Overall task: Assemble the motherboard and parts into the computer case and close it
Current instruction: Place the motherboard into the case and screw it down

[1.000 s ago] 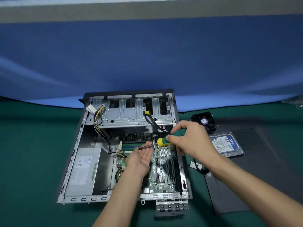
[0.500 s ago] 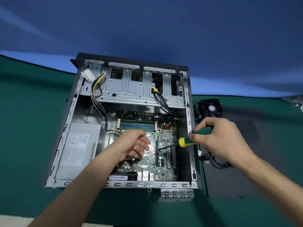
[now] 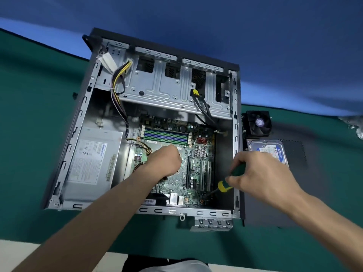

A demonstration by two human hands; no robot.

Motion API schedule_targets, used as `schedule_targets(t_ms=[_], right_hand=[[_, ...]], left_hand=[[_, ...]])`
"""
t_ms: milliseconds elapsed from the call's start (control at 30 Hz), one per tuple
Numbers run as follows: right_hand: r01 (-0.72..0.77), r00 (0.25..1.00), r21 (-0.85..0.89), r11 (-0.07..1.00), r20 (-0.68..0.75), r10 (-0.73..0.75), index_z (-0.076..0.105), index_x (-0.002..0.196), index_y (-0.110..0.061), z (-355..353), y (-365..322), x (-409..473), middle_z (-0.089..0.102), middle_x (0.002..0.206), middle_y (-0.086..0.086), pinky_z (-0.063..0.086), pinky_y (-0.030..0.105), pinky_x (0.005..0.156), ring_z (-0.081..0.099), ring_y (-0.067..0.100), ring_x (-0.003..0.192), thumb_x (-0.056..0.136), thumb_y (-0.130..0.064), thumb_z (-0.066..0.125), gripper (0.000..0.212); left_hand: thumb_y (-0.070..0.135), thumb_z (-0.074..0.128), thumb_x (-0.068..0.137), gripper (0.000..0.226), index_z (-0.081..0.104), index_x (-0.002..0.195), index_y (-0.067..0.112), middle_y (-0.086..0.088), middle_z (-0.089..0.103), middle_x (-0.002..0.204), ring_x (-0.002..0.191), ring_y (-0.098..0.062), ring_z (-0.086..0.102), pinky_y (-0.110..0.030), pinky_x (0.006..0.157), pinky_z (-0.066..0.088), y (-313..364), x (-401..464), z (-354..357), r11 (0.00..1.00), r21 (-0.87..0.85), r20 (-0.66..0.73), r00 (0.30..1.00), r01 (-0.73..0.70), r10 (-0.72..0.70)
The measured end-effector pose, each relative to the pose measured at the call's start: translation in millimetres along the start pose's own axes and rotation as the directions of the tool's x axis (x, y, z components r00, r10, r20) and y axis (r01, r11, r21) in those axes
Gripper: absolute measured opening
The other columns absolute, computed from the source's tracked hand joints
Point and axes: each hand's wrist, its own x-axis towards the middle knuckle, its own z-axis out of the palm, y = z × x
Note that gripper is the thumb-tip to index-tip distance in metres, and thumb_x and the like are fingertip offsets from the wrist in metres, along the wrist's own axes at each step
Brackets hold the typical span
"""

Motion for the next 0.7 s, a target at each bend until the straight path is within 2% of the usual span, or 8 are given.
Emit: schedule_targets(t_ms=[100,233,333,400,467,533,700], right_hand=[[0.026,1.0,-0.051,0.998,0.016,-0.025,0.052,0.065,-0.029,7.2,-2.0,0.6,0.058,0.061,-0.011,0.03,0.022,0.045,0.05,-0.001,0.058,0.07,-0.043,0.073,0.025],[0.052,0.999,-0.099,0.994,-0.001,-0.052,0.048,0.063,-0.031,12.3,-6.2,1.9,0.052,0.061,-0.014,0.029,0.022,0.045,0.051,0.008,0.06,0.07,-0.045,0.072,0.029],[0.066,0.998,-0.108,0.992,0.012,-0.065,0.047,0.063,-0.031,15.1,-9.1,2.1,0.051,0.061,-0.014,0.028,0.021,0.045,0.048,0.003,0.057,0.072,-0.043,0.071,0.028],[0.072,0.997,-0.1,0.992,0.025,-0.069,0.047,0.063,-0.031,17.4,-10.6,2.4,0.05,0.061,-0.015,0.027,0.02,0.045,0.045,-0.001,0.056,0.073,-0.042,0.07,0.028],[0.074,0.997,-0.105,0.992,0.028,-0.071,0.048,0.065,-0.032,18.4,-12.0,2.8,0.049,0.061,-0.016,0.027,0.019,0.045,0.044,-0.001,0.056,0.073,-0.042,0.07,0.026],[0.079,0.997,-0.109,0.991,0.023,-0.077,0.05,0.067,-0.033,18.7,-12.8,3.5,0.049,0.062,-0.015,0.026,0.019,0.046,0.045,0.0,0.057,0.074,-0.042,0.07,0.024],[0.076,0.997,-0.101,0.992,0.02,-0.074,0.053,0.07,-0.032,20.3,-13.4,5.1,0.051,0.062,-0.014,0.027,0.02,0.046,0.05,0.005,0.06,0.073,-0.042,0.071,0.021]], left_hand=[[0.009,0.043,0.091,0.023,0.066,0.091,0.006,-0.007,0.059,0.08,0.066,-0.021,0.053,-0.035,0.063,0.049,0.8,0.7,-2.1,1.0,-0.015,-0.013,1.0,-0.013,0.013],[0.01,0.043,0.09,0.022,0.064,0.085,0.012,-0.008,0.064,0.082,0.079,-0.025,0.065,-0.038,0.077,0.053,2.3,-0.2,-4.6,1.0,-0.006,-0.027,0.999,-0.03,0.03],[0.012,0.044,0.091,0.023,0.067,0.09,0.01,-0.006,0.066,0.083,0.088,-0.027,0.068,-0.037,0.078,0.052,2.9,-0.4,-5.3,0.999,-0.008,-0.028,0.999,-0.032,0.032],[0.013,0.044,0.092,0.025,0.068,0.094,0.008,-0.006,0.066,0.083,0.086,-0.026,0.067,-0.037,0.078,0.052,2.5,0.1,-5.3,0.999,-0.011,-0.039,0.999,-0.038,0.037],[0.014,0.044,0.092,0.025,0.068,0.095,0.007,-0.003,0.061,0.079,0.076,-0.022,0.062,-0.037,0.077,0.051,1.5,1.0,-5.2,0.999,-0.009,-0.049,0.998,-0.049,0.049],[0.014,0.044,0.092,0.022,0.066,0.089,0.013,-0.001,0.057,0.076,0.07,-0.019,0.055,-0.035,0.076,0.051,0.7,1.8,-4.8,0.998,0.007,-0.053,0.996,-0.07,0.07],[0.016,0.046,0.092,0.015,0.056,0.083,0.02,0.0,0.055,0.074,0.07,-0.019,0.053,-0.033,0.075,0.05,0.9,2.8,-4.6,0.996,0.029,-0.06,0.994,-0.086,0.088]])
